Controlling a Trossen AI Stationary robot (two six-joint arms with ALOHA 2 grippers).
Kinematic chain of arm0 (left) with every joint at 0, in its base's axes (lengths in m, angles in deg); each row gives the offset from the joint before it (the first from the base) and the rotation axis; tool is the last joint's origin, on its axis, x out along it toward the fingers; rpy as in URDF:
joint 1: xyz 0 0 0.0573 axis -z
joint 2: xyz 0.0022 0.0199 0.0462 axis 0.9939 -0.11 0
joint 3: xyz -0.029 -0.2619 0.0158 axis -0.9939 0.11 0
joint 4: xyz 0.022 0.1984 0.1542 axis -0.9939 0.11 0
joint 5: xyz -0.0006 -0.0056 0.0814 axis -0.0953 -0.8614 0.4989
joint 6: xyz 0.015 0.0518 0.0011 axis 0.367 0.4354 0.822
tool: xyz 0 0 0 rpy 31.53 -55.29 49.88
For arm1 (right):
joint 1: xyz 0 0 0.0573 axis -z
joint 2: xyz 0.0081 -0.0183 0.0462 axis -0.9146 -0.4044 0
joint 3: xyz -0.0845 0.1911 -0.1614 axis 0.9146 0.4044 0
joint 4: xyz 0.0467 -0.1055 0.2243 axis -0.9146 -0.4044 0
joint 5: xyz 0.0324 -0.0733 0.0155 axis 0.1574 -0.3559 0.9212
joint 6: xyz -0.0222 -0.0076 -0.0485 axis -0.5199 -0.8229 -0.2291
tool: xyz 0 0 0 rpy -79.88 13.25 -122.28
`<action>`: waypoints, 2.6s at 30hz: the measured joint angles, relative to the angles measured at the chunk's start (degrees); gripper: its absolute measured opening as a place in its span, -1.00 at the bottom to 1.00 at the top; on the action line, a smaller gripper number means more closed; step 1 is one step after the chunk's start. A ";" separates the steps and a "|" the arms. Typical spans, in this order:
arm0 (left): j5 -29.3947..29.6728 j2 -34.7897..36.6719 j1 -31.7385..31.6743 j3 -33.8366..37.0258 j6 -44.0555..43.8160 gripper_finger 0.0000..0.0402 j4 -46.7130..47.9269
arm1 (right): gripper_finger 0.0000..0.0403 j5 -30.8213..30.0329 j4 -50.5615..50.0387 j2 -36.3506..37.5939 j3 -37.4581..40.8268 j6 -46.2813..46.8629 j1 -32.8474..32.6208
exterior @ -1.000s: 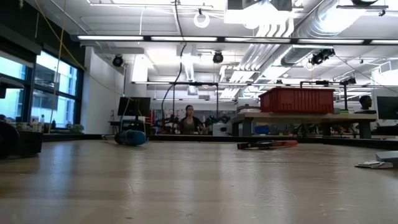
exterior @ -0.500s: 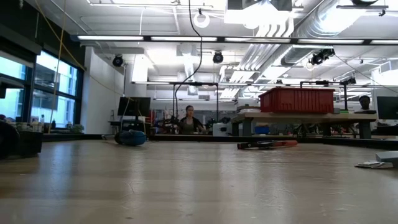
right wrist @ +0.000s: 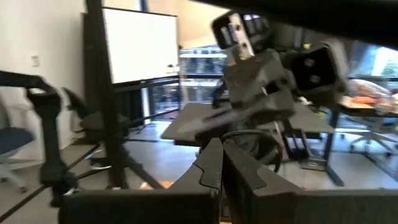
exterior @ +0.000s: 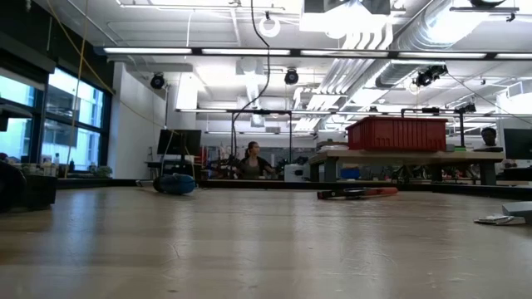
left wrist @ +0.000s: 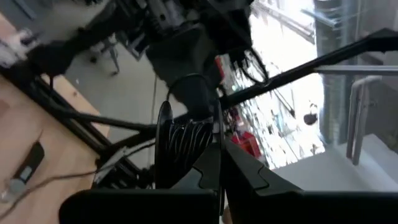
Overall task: Coil cords
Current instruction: Coil the black wire onto the black spool
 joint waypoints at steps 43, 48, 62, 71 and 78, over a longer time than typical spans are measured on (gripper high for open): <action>-8.00 -16.63 3.50 0.00 -11.58 -1.00 -53.22 | -1.00 23.21 9.78 -4.49 0.00 6.04 6.60; -8.23 -16.43 0.70 0.04 -9.21 -1.00 -59.46 | -1.00 23.03 10.43 -4.55 -0.03 6.72 6.64; -5.78 -15.80 -5.57 0.00 2.01 -1.00 -68.94 | -1.00 15.67 17.06 -10.31 0.02 6.83 6.99; -5.56 -15.80 -10.24 -0.04 2.11 -1.00 -73.84 | -1.00 15.58 24.35 -15.45 0.03 13.12 6.95; -6.07 -15.16 -14.55 -0.02 2.60 -1.00 -77.10 | -0.97 12.89 24.91 -15.77 0.02 18.96 6.95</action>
